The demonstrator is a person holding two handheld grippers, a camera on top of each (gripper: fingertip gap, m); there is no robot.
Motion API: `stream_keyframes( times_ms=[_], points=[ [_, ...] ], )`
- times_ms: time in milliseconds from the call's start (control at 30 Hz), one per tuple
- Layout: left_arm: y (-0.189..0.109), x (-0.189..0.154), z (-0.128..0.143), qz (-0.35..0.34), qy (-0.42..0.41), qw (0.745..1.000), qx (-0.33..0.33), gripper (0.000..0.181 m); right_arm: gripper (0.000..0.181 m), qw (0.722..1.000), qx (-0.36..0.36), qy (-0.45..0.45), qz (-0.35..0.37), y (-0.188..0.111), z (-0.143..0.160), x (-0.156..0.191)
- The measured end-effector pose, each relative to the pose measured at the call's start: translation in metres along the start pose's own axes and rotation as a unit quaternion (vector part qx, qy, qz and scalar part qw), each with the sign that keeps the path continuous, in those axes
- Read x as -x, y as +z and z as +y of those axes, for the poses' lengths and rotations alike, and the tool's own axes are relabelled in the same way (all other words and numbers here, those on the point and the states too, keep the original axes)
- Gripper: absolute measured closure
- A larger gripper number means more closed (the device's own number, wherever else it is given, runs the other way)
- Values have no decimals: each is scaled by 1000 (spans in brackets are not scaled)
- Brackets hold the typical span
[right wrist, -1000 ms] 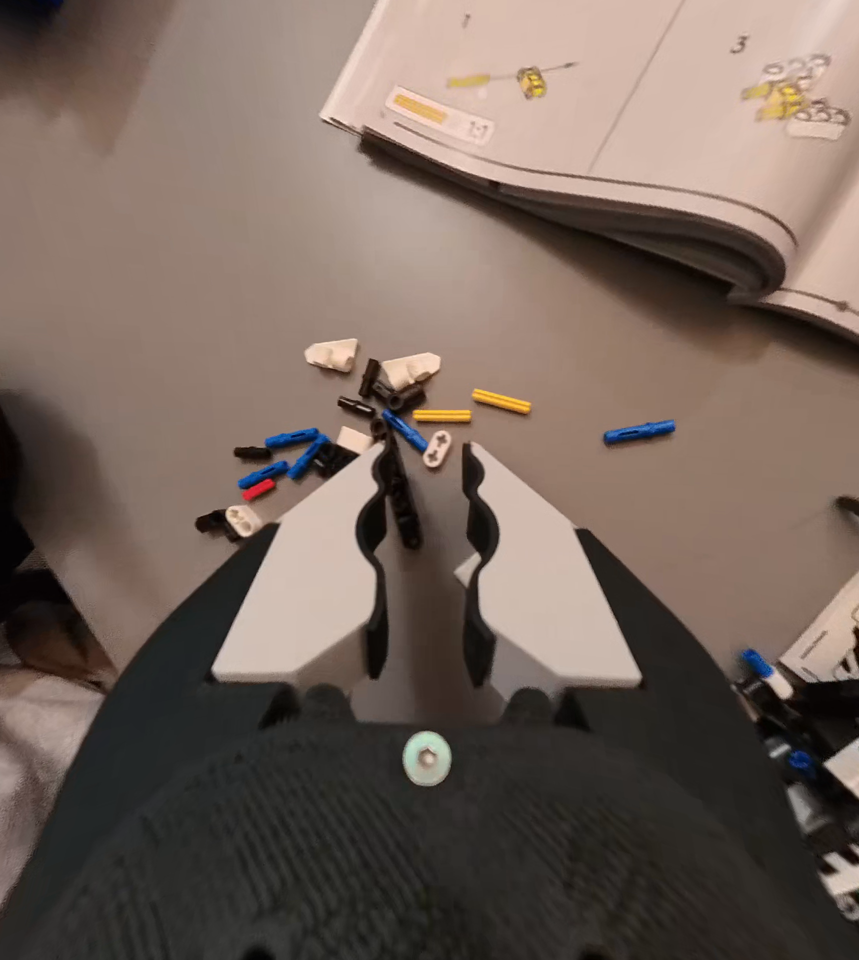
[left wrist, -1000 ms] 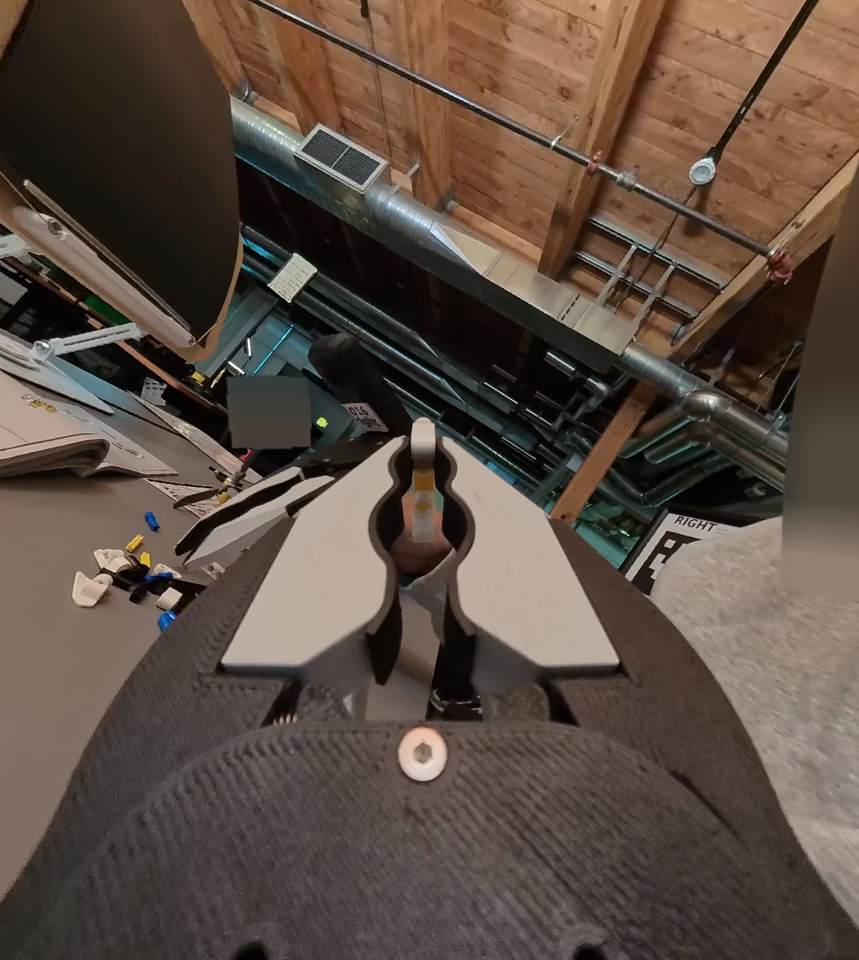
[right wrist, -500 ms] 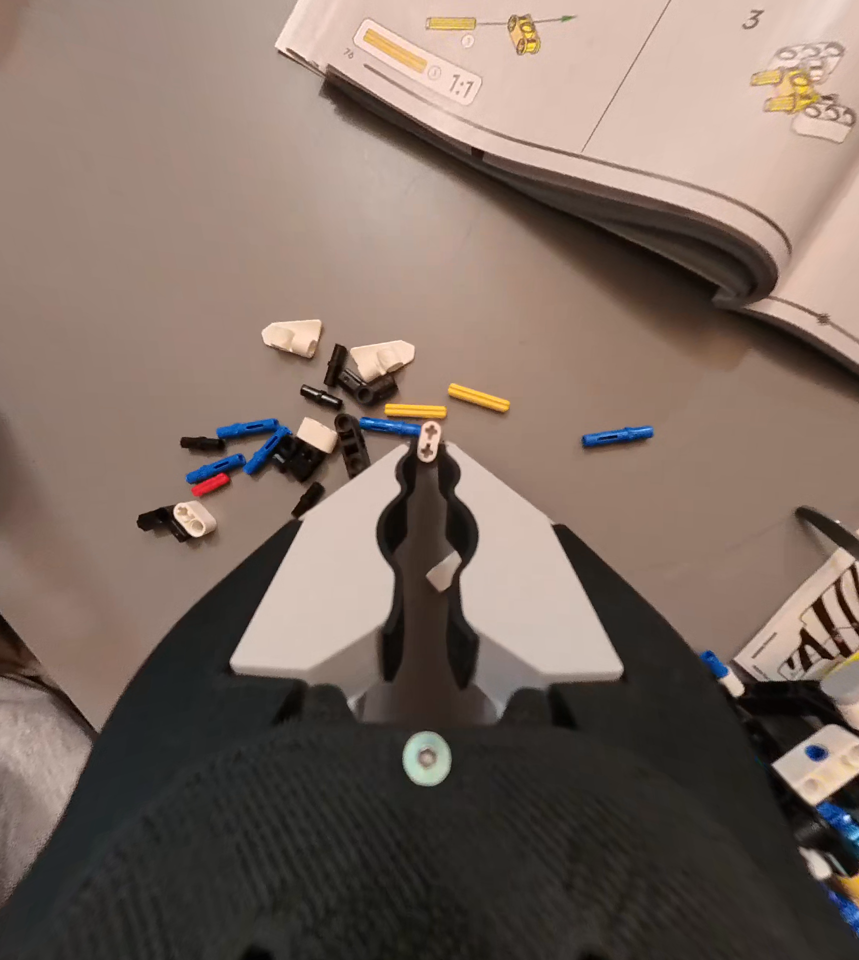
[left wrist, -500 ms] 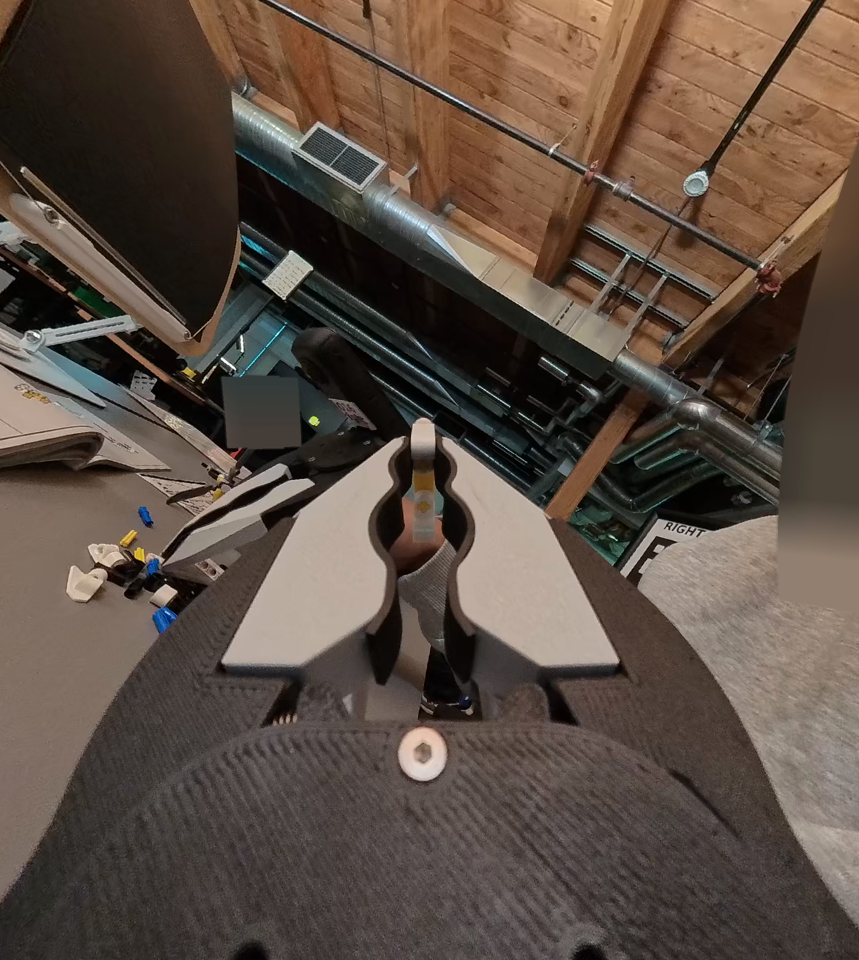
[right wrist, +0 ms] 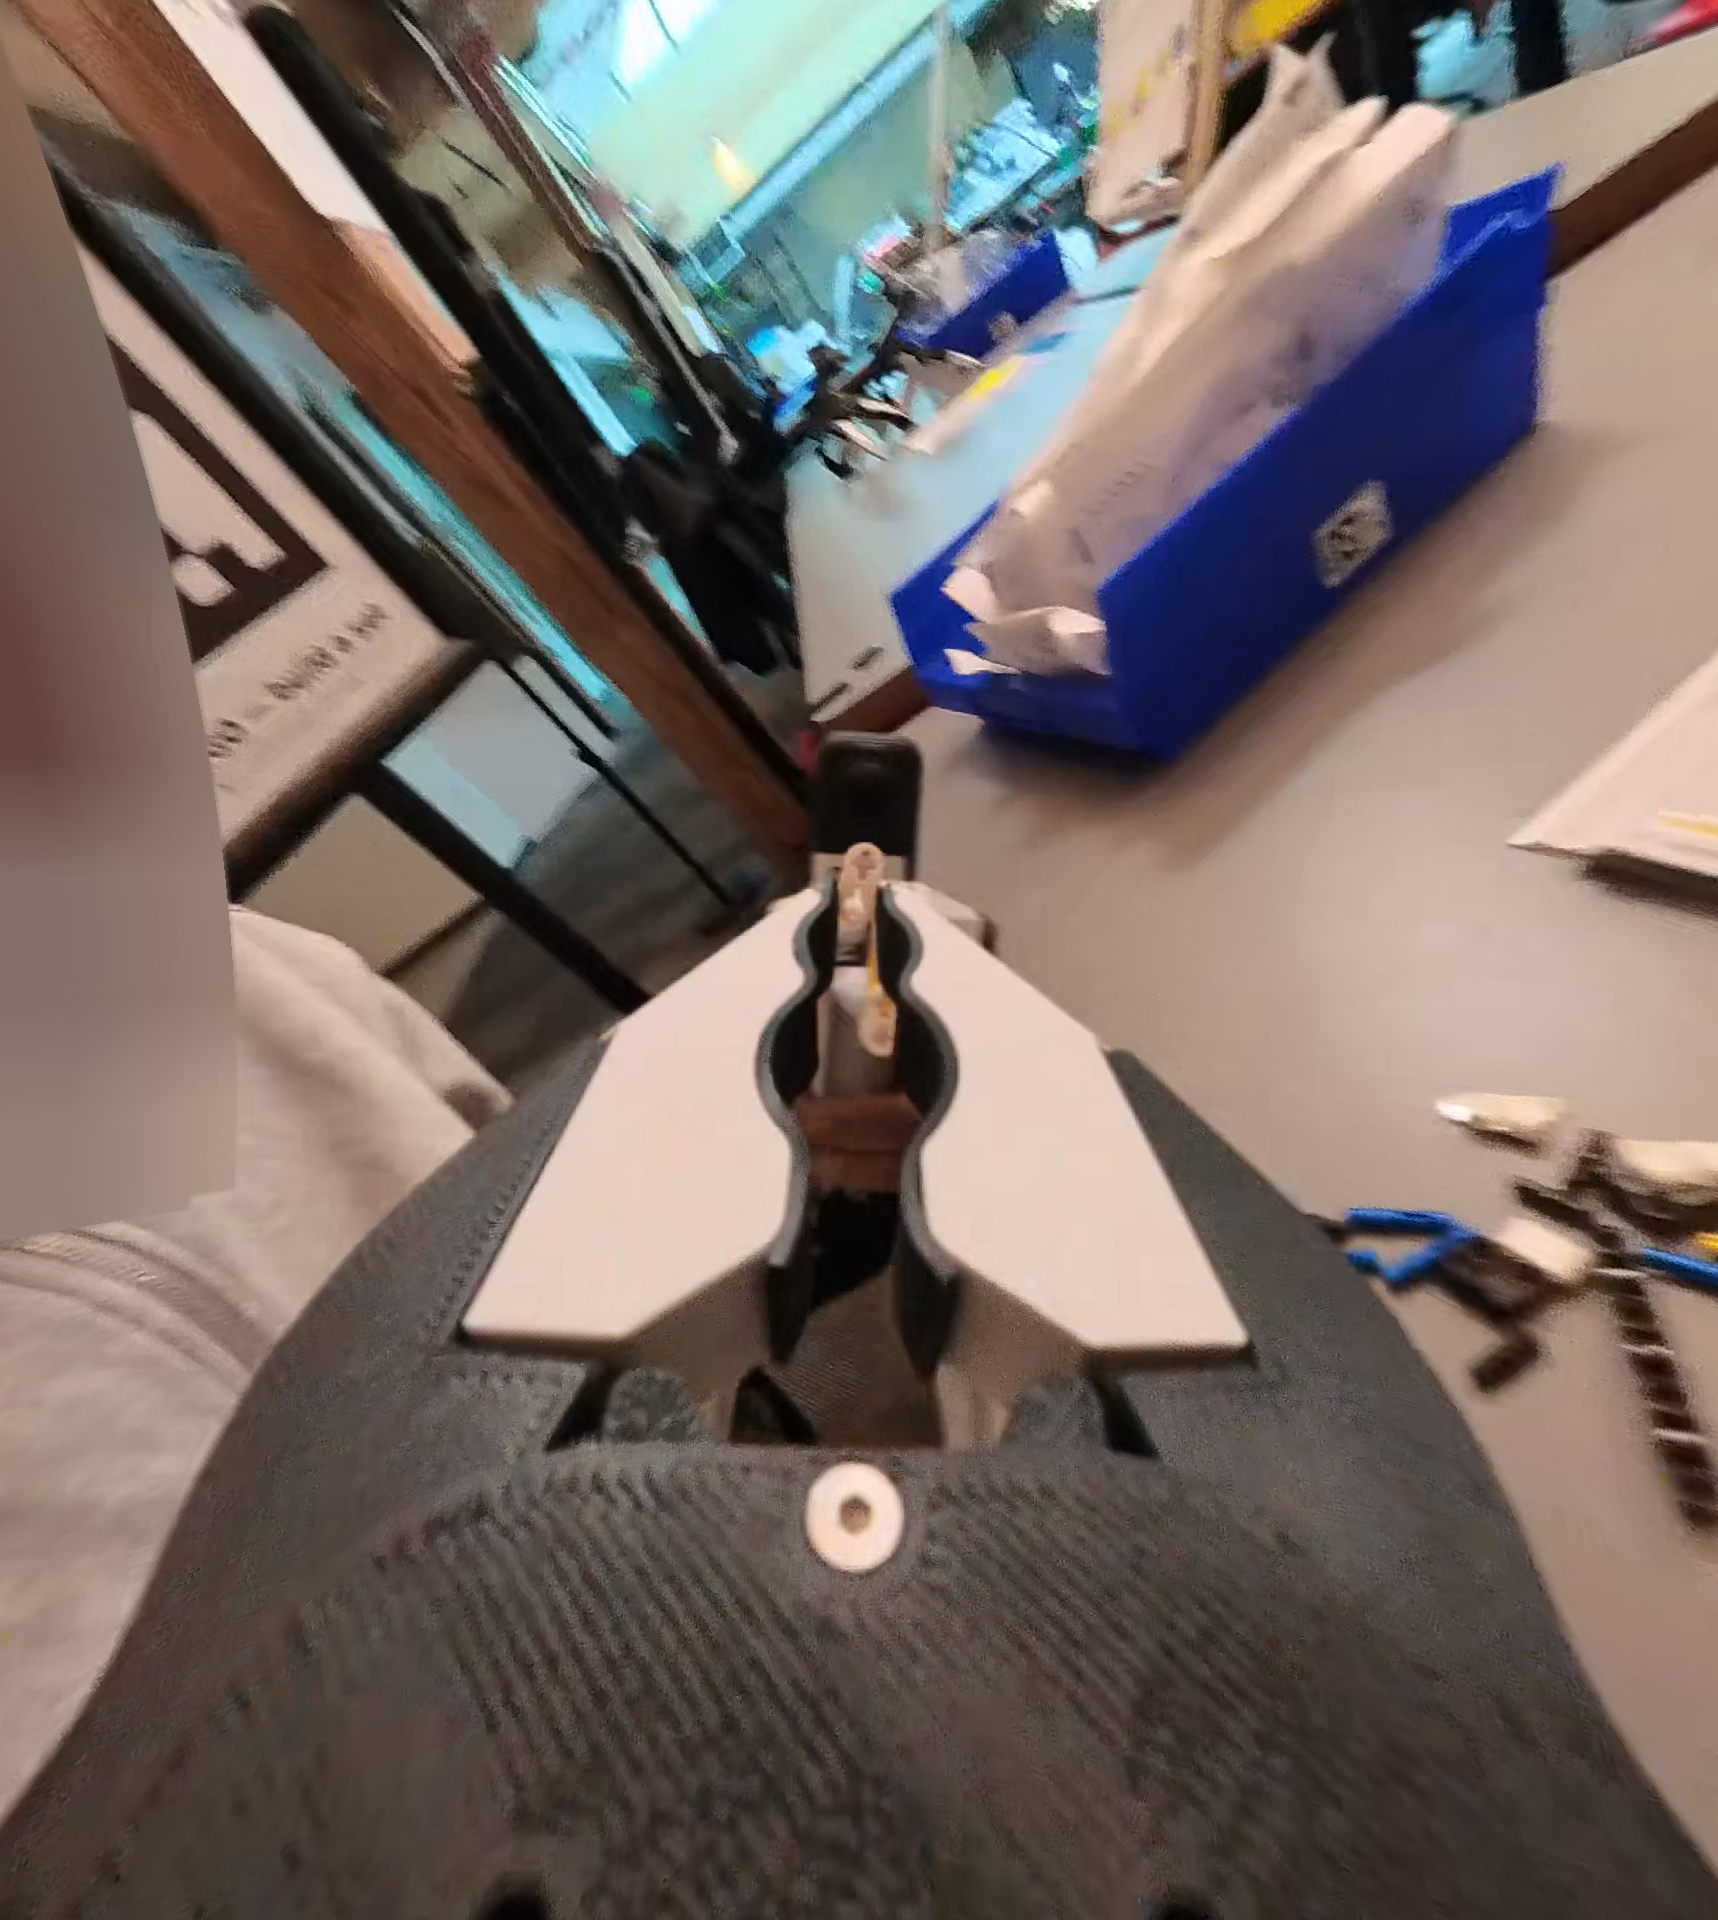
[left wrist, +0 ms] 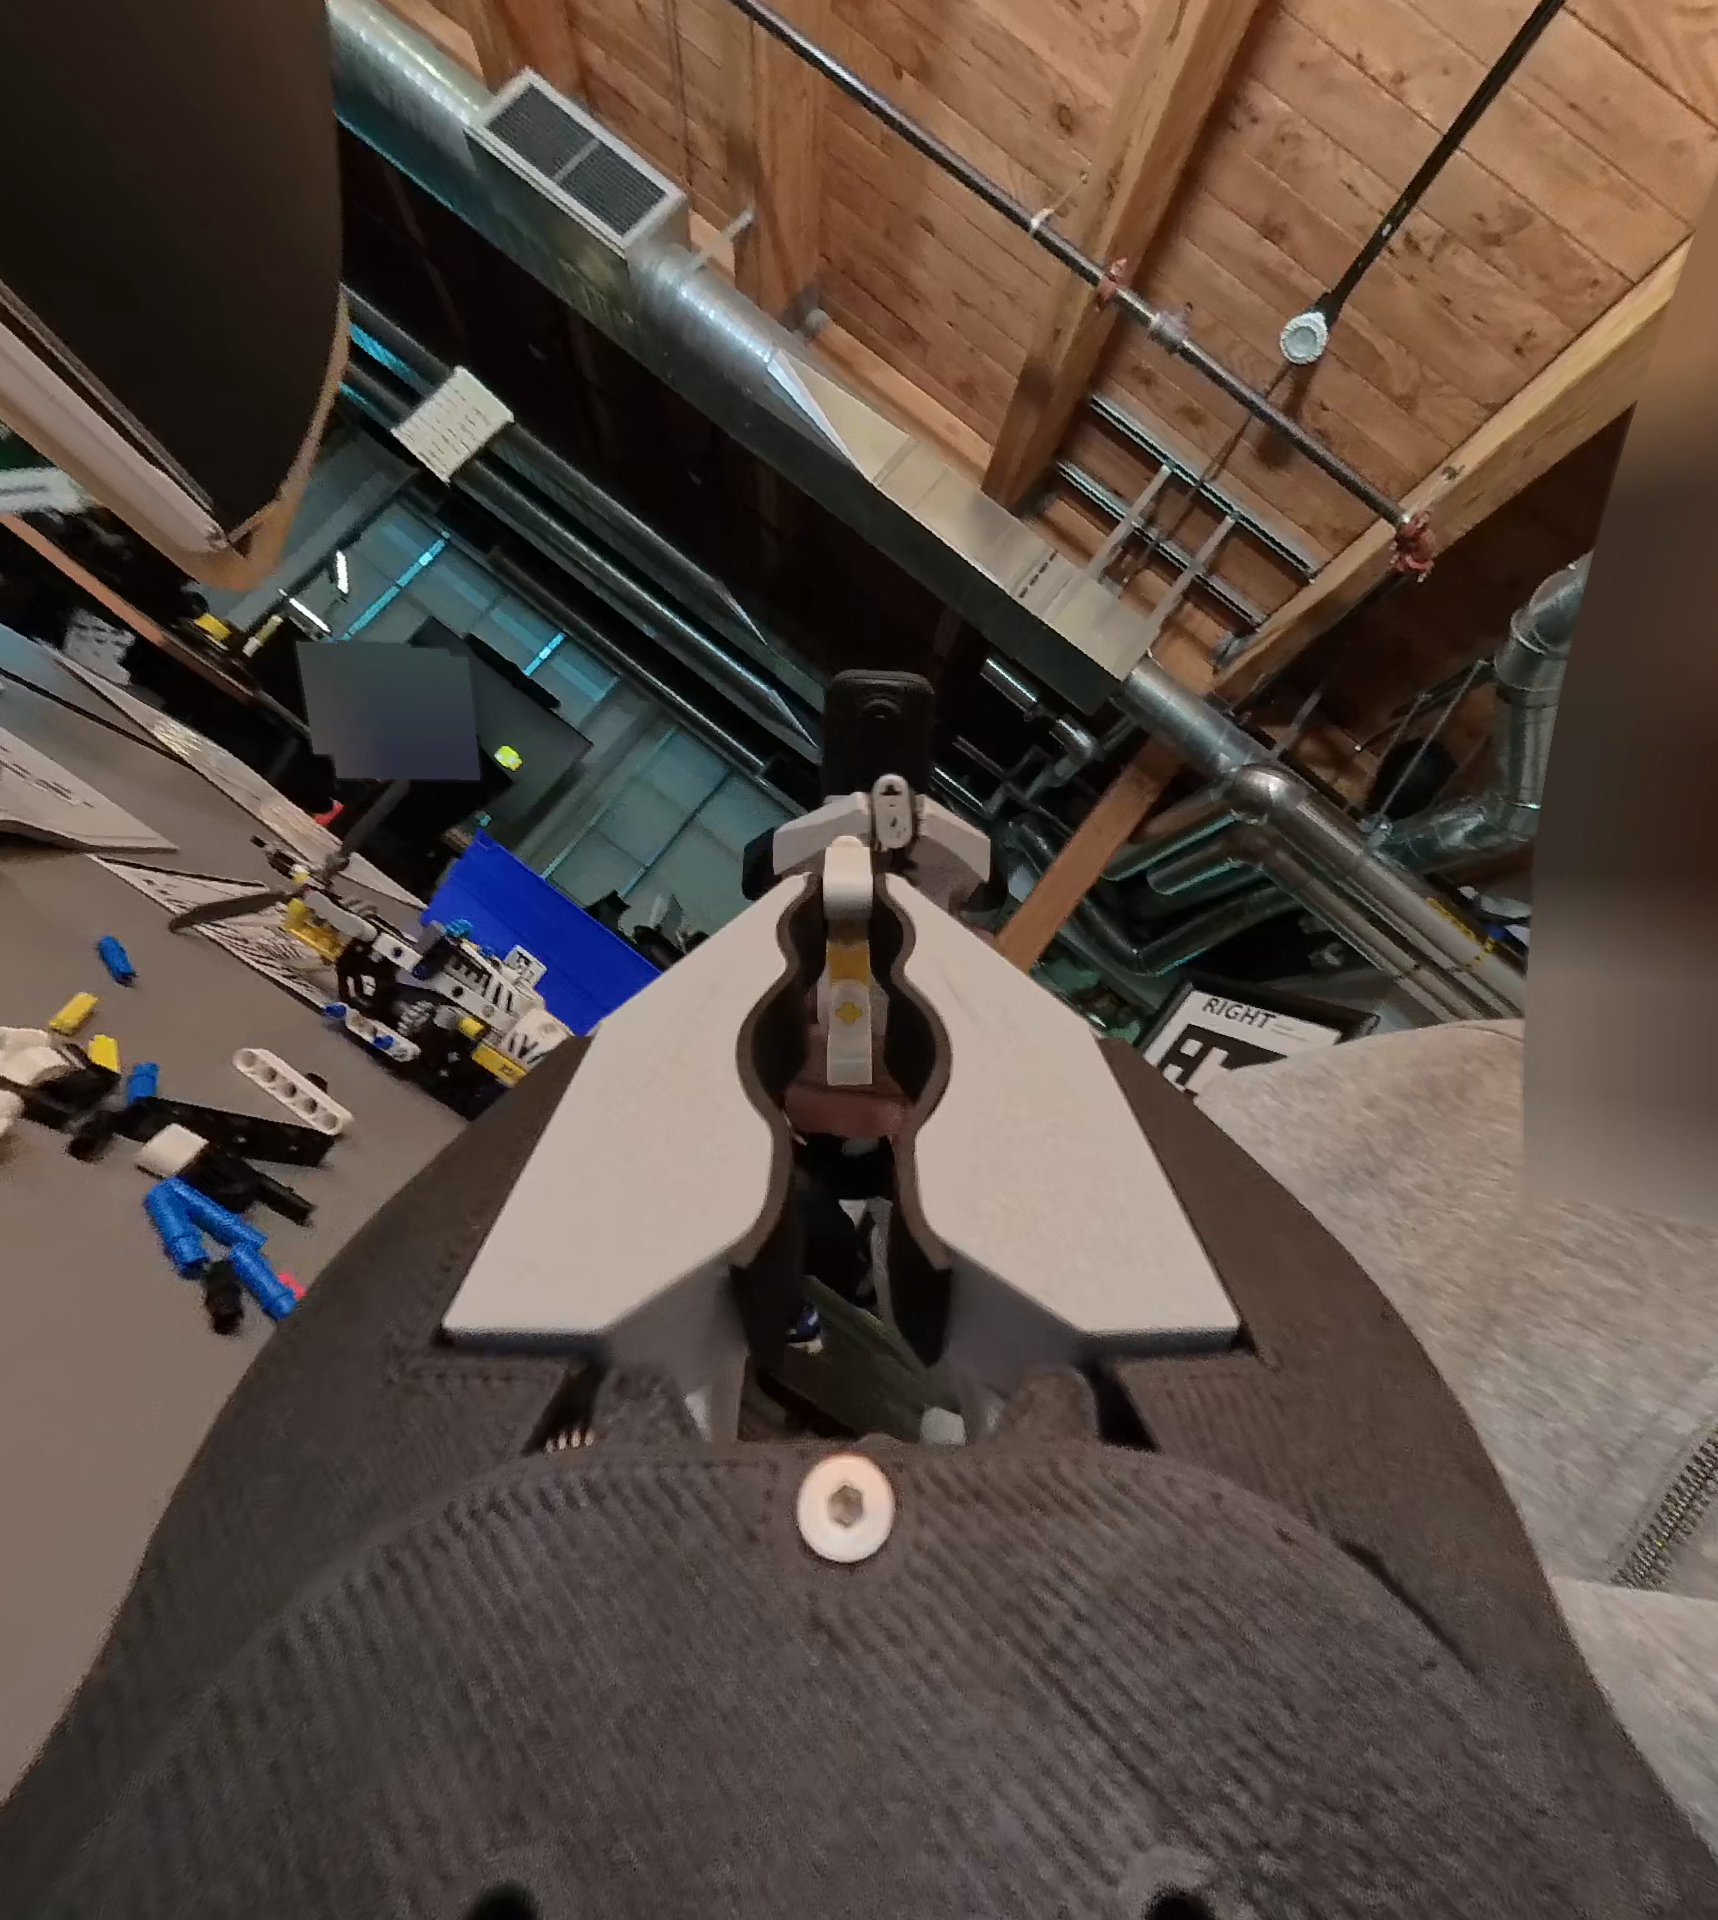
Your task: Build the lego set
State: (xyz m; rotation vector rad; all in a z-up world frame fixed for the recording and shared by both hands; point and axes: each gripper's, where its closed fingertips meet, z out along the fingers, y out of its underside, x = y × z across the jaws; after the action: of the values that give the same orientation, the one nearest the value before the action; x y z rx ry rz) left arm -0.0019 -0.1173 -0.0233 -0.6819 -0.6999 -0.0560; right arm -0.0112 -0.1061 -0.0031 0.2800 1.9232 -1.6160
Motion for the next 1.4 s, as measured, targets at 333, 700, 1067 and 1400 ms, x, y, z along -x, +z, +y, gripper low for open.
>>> stream_keyframes(
  times_ms=[333, 700, 1067, 1400],
  points=[
    [10, -5, 14, 39, -59, 997, 19, 176, 177, 997, -33, 59, -43, -1, 19, -3],
    [8, 0, 10, 30, -85, 996, 3, 176, 177, 997, -34, 60, -40, 3, 20, -7],
    [9, 3, 14, 16, -91, 995, 22, 176, 177, 998, -5, 61, -24, 0, 25, -10],
    [10, 4, 15, 13, -96, 995, 22, 176, 177, 998, 0, 67, -18, -1, 26, -11]
  ],
)
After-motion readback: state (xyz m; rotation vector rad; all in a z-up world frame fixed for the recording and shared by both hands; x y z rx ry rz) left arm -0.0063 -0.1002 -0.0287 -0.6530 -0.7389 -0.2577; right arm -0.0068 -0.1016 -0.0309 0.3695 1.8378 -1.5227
